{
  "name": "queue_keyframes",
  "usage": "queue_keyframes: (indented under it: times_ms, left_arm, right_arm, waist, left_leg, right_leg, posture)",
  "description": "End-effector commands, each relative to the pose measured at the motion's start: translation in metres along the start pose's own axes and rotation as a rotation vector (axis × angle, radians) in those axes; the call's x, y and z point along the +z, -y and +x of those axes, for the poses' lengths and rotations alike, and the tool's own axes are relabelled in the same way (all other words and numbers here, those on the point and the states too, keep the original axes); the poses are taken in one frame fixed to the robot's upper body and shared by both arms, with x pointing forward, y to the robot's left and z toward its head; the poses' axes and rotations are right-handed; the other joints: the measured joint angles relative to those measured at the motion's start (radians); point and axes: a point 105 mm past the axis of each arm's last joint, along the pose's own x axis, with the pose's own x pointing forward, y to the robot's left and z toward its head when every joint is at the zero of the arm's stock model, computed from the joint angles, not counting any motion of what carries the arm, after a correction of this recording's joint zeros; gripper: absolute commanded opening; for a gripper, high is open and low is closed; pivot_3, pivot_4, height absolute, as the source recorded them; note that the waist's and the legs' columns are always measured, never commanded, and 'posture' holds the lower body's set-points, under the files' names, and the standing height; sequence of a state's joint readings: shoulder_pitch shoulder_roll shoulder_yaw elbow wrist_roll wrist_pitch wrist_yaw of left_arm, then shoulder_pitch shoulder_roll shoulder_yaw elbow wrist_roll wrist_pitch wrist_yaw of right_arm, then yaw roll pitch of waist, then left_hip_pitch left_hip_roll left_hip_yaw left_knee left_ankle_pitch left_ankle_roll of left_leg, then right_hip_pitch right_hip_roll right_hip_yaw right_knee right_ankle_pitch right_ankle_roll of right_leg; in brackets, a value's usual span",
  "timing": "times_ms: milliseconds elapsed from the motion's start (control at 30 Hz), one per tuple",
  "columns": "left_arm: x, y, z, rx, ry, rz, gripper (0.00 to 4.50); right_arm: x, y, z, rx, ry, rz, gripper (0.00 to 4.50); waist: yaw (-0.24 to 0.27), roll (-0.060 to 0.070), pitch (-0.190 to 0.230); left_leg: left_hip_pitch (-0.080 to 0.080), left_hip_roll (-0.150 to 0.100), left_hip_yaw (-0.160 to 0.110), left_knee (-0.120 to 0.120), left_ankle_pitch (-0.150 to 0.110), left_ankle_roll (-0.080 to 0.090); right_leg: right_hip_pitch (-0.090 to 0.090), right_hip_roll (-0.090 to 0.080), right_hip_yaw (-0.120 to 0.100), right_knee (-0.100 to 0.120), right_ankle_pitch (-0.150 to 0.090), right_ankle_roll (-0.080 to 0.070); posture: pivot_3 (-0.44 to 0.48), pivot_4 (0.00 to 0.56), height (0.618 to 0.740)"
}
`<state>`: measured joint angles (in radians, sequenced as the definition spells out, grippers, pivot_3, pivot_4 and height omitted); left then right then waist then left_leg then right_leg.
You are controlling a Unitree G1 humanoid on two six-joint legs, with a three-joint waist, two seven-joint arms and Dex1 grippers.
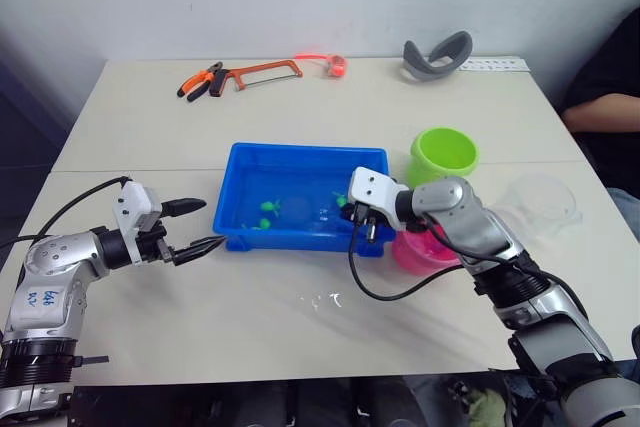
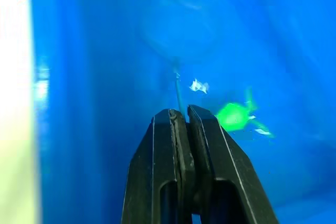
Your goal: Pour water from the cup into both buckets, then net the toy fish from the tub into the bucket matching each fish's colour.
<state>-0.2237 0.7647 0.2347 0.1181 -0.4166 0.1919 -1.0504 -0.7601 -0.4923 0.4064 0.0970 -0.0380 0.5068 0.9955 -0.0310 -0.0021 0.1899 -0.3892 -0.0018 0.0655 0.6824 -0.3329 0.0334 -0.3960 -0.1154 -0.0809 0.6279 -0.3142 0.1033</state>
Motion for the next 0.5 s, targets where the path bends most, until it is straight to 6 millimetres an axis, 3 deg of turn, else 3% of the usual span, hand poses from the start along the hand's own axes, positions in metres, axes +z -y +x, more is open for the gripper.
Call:
queue_keyframes:
  times_ms: [33,500]
  left_arm:
    - [0.012,-0.001,-0.004,0.005,0.04,0.039,4.47]
    - [0.011,-0.001,-0.007,0.013,0.034,0.038,4.47]
  right_arm:
    - [0.01,-0.001,-0.003,0.021,0.025,-0.002,0.0]
    - [0.028,-0.011,0.013,0.079,0.06,-0.039,0.0]
  waist:
    - [0.0,0.0,0.0]
    - [0.0,0.0,0.0]
  left_leg:
    - [0.0,0.0,0.0,0.0,0.0,0.0]
    - [0.0,0.0,0.0,0.0,0.0,0.0]
  right_leg:
    - [0.0,0.0,0.0,0.0,0.0,0.0]
    - [0.0,0.0,0.0,0.0,0.0,0.0]
  posture:
    - [0.0,0.15,0.74]
    - [0.0,0.15,0.74]
